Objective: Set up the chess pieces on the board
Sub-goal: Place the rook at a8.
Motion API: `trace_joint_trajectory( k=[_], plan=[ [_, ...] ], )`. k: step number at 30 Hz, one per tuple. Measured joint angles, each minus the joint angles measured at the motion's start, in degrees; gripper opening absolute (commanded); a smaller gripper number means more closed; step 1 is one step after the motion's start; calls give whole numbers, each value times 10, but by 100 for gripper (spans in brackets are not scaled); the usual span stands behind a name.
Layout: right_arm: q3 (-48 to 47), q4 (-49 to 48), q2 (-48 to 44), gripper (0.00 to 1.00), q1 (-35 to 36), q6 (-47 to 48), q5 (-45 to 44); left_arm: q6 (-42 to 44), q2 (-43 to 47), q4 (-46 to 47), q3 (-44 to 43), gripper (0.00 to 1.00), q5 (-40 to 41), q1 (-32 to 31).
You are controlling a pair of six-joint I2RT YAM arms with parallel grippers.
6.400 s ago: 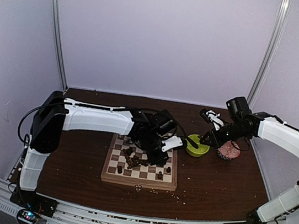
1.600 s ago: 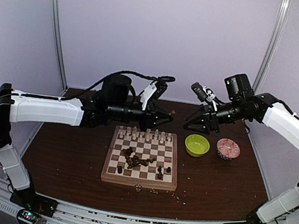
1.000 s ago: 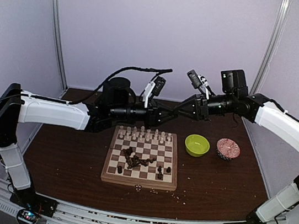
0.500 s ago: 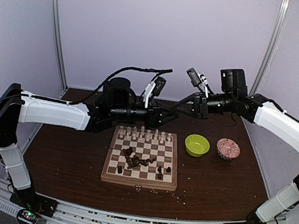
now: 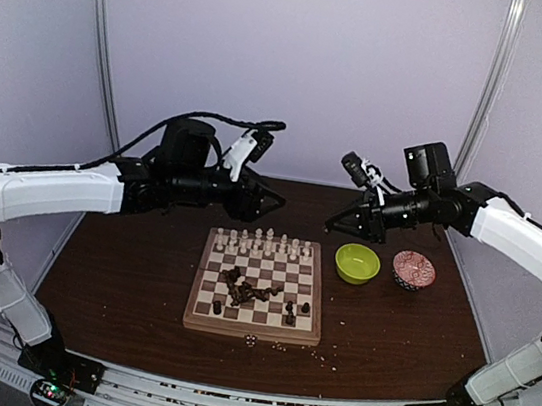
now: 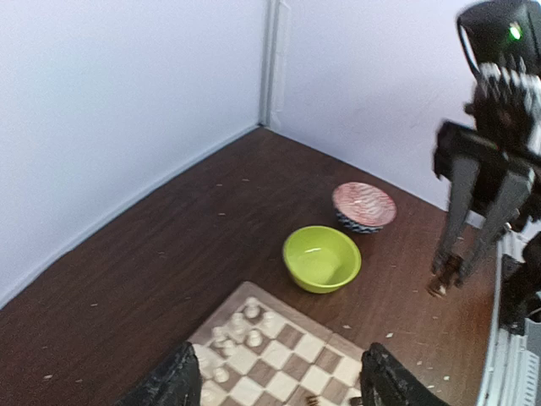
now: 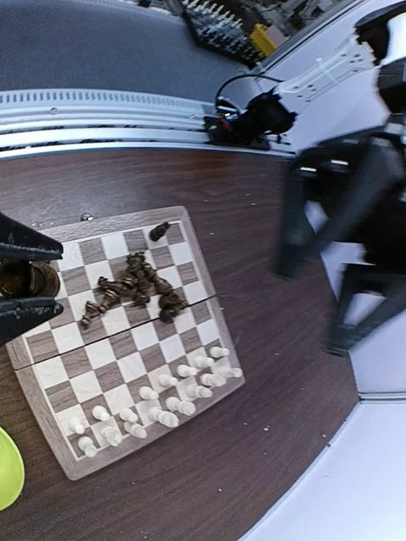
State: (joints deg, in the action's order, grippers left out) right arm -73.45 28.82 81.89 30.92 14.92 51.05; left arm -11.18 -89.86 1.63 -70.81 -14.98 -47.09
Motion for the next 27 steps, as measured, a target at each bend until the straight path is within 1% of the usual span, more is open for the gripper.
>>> trace_joint_trajectory(
  k=[3, 7, 10, 14, 18, 27],
  plan=[
    [54, 10, -9, 10, 28, 43, -34, 33, 34, -47, -12, 67, 64, 27],
    [114, 16, 2, 10, 78, 86, -71, 62, 45, -67, -11, 67, 139, 55],
    [143, 12, 12, 10, 108, 106, -85, 73, 47, -74, 0, 67, 169, 62],
    [170, -5, 19, 10, 126, 121, -97, 81, 52, -82, 15, 67, 179, 61],
    [177, -33, 42, 10, 141, 128, -112, 82, 55, -89, 15, 66, 180, 61],
    [188, -78, 61, 10, 147, 132, -137, 82, 62, -92, 15, 66, 172, 61]
  ],
)
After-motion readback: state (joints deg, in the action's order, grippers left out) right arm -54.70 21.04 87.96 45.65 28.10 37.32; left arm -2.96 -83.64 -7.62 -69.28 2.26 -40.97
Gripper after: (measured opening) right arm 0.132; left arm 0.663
